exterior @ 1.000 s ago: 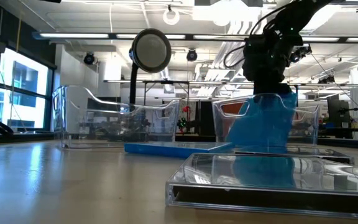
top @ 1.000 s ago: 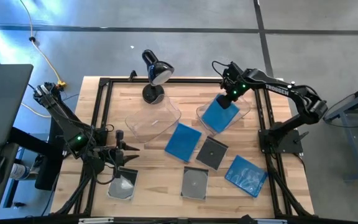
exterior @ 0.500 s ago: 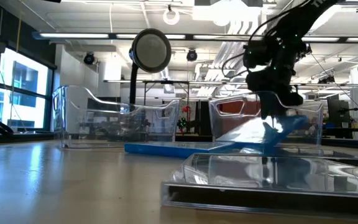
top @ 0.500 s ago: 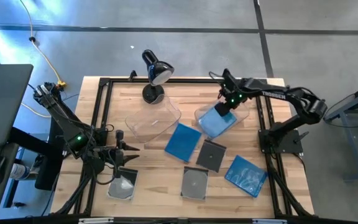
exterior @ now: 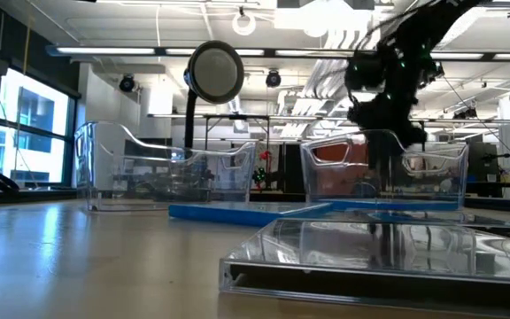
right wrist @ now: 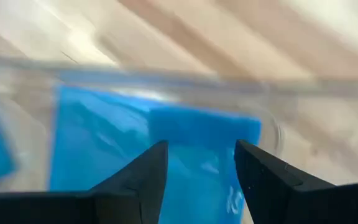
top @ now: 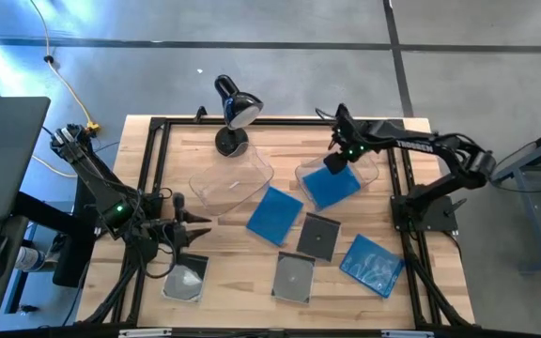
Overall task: Pick & place jewel cases by type
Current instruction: Put the top blue CD case into the right transparent bin
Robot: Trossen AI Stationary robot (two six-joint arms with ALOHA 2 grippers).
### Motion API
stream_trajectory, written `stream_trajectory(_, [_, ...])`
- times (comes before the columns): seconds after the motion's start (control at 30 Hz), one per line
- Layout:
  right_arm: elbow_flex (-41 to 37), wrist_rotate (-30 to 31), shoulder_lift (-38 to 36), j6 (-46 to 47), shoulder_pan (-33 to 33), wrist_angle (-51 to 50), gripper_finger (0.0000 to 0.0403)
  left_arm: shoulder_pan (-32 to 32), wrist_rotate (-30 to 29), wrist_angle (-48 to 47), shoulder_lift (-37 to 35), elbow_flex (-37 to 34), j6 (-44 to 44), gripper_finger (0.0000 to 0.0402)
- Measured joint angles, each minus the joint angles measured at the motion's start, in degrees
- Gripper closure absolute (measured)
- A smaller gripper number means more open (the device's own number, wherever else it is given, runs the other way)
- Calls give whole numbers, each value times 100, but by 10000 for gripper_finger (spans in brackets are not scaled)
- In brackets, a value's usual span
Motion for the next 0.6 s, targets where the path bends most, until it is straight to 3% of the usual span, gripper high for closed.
stream_trajectory(0.23, [1226, -248, -121, -660, 294, -631, 231, 0, -48, -6, 9, 2, -529, 293])
stream_trajectory(0.4, [1681, -334, -61, -565, 1479, -772, 240, 0, 363, -50, 20, 2, -915, 293])
stream_trajectory(0.6, [1819, 306, -47, 118, 2870, -305, 241, 0, 388, 21, 20, 2, -953, 293])
